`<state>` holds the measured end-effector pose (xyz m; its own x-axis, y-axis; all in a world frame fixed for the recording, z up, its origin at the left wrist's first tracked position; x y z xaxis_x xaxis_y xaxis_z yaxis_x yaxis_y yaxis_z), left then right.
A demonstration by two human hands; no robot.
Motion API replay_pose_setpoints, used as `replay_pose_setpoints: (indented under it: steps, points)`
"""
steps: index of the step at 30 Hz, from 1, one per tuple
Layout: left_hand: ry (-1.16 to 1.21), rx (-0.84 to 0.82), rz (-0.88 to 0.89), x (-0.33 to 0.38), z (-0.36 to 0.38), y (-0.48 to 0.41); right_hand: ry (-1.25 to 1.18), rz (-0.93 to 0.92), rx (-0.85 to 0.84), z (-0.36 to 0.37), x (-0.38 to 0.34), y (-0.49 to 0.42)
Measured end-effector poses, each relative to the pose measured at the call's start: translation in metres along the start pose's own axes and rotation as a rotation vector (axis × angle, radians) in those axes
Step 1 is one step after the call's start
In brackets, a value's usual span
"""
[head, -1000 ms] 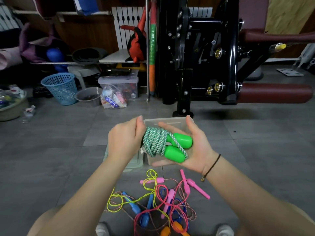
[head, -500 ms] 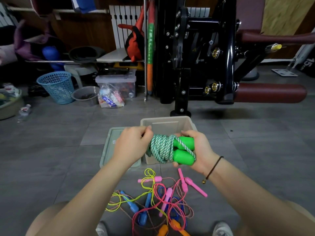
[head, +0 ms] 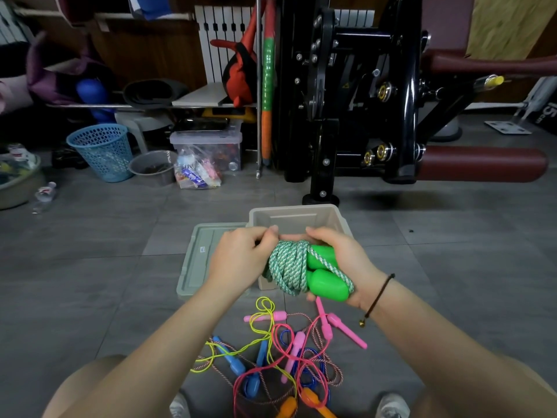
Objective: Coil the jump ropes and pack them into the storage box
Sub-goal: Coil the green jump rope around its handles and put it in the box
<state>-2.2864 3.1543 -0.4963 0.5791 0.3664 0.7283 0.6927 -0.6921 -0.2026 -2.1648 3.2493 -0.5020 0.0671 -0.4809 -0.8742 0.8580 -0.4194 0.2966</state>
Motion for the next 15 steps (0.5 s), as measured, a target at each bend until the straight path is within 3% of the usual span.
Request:
replay_pose_setpoints:
  steps: [3,6,8,15]
  points:
    - [-0.126,0.092,-0.033,0.008,-0.004,-0.005,-0.017,0.008,0.204,-0.006,-0.003,-0.005]
    - [-0.263,0.291,0.106,0.013,-0.008,-0.007,0.033,0.006,0.313,-0.011,-0.007,-0.005]
    - [-0.302,0.313,0.153,0.017,-0.008,-0.005,0.121,-0.06,0.367,-0.012,-0.007,-0.004]
    - [-0.208,-0.194,-0.137,0.007,0.01,-0.006,0.673,-0.371,0.688,-0.014,-0.017,0.001]
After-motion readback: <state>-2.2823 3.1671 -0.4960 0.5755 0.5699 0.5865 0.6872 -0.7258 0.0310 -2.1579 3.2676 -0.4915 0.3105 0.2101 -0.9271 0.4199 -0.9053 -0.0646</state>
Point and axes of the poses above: each hand's wrist, its own y-axis away from the middle knuckle, its own z-axis out of the palm, x = y × z, the point moved 2 cm from there along -y, towards the middle knuckle, and after that the axes turned 8 degrees about -z, right-handed, at the moved point
